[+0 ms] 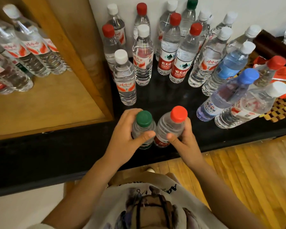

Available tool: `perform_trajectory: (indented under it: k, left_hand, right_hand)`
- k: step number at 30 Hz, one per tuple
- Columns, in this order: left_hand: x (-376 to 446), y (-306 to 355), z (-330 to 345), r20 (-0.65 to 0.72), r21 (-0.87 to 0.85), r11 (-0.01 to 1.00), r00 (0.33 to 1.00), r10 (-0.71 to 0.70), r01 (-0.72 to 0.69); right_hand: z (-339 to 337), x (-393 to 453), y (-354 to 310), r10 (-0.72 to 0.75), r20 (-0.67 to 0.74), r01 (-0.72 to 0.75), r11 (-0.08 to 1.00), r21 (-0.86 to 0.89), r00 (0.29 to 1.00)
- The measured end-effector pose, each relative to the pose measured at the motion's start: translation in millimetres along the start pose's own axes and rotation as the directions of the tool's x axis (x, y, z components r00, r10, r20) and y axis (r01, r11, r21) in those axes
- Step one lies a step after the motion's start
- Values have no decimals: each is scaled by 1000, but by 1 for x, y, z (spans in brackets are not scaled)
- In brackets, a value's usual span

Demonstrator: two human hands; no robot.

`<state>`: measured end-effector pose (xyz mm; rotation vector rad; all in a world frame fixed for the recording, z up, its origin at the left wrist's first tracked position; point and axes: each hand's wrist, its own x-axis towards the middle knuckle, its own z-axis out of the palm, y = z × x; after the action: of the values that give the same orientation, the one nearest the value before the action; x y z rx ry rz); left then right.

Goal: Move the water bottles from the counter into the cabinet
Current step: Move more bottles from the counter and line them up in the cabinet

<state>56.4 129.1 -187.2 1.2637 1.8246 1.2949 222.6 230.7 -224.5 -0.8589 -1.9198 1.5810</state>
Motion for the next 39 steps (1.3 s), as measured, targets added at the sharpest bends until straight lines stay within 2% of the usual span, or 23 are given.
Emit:
perform_trajectory:
  k: [3,9,13,19,29,39]
  left_hand:
    - [-9,-24,19,4,-179,978,994,-107,106]
    - [-17,-59,37,-68,-224,965,985,-156,138]
    - [-15,-61,36,-36,-232,961,986,-164,151]
    - [-14,-60,23,43,-208,965,987,-156,161]
    - [-35,-79,-55,34,-202,962,983,-180,183]
    - [-47,-117,-172,-89,-240,954,975,-204,177]
  right_hand:
    - [9,-5,21,66,-16,-66,998,-8,998]
    - [21,-9,41,136,-111,-138,990,-12,984]
    - [24,-8,38,123,-187,-139,988,-73,975]
    - [32,-8,29,95,-213,-119,988,-100,972]
    - [100,7,7,66,-110,-75,994,-79,992]
    - [205,59,-31,-6,77,9,999,-31,997]
